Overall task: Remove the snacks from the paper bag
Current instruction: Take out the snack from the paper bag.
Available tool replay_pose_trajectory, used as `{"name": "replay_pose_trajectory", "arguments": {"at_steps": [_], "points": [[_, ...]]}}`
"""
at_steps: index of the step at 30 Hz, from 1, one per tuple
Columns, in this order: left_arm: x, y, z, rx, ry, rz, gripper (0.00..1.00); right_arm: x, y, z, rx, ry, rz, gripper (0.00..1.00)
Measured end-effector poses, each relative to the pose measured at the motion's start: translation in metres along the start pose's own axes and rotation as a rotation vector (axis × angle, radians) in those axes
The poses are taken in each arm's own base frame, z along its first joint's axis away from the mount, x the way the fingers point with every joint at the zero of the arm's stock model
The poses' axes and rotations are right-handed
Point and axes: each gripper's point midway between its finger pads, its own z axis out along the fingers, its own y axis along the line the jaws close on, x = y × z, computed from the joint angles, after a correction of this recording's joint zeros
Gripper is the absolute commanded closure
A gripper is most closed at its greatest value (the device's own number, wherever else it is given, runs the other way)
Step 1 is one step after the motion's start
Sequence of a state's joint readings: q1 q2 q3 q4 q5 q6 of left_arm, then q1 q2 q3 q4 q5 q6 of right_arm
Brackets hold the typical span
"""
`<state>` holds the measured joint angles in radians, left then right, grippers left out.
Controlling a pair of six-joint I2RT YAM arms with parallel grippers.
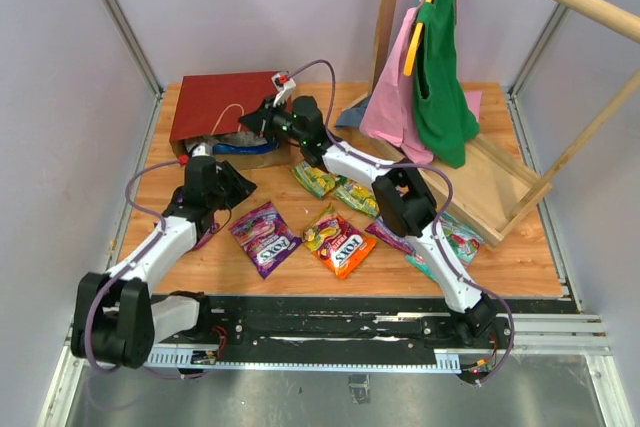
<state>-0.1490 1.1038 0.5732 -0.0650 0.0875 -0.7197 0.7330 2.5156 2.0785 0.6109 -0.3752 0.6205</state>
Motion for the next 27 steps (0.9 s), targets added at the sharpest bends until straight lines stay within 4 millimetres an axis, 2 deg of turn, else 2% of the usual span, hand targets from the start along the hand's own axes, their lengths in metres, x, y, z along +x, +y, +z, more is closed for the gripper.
{"name": "replay_pose_trajectory", "arguments": {"at_steps": [4,8,13,14,15,17,23,27], "points": [[-0.008,0.012,0.021,-0.044,-0.054,-0.023,0.73,0.005,-0.002,-0.001,0.002,0.005,0.007,0.99],[-0.025,0.022,0.035,-0.076,-0.13,-0.04,0.77,0.009,-0.004,-0.003,0.004,0.01,0.011,0.99],[-0.052,0.059,0.057,-0.167,-0.19,-0.1,0.78,0.016,-0.006,-0.008,0.01,0.026,0.019,0.99],[-0.058,0.06,0.059,-0.165,-0.205,-0.109,0.78,0.016,-0.007,-0.008,0.009,0.027,0.019,0.99],[-0.059,0.072,0.064,-0.192,-0.205,-0.125,0.78,0.015,-0.007,-0.009,0.009,0.024,0.019,0.99],[-0.065,0.081,0.072,-0.211,-0.214,-0.143,0.78,0.013,-0.008,-0.009,0.006,0.02,0.018,0.99],[-0.08,0.081,0.101,-0.179,-0.253,-0.141,0.78,0.007,-0.009,-0.011,0.004,0.011,0.015,0.99],[-0.082,0.084,0.114,-0.167,-0.272,-0.144,0.78,0.003,-0.01,-0.013,0.007,0.008,0.014,0.99]]}}
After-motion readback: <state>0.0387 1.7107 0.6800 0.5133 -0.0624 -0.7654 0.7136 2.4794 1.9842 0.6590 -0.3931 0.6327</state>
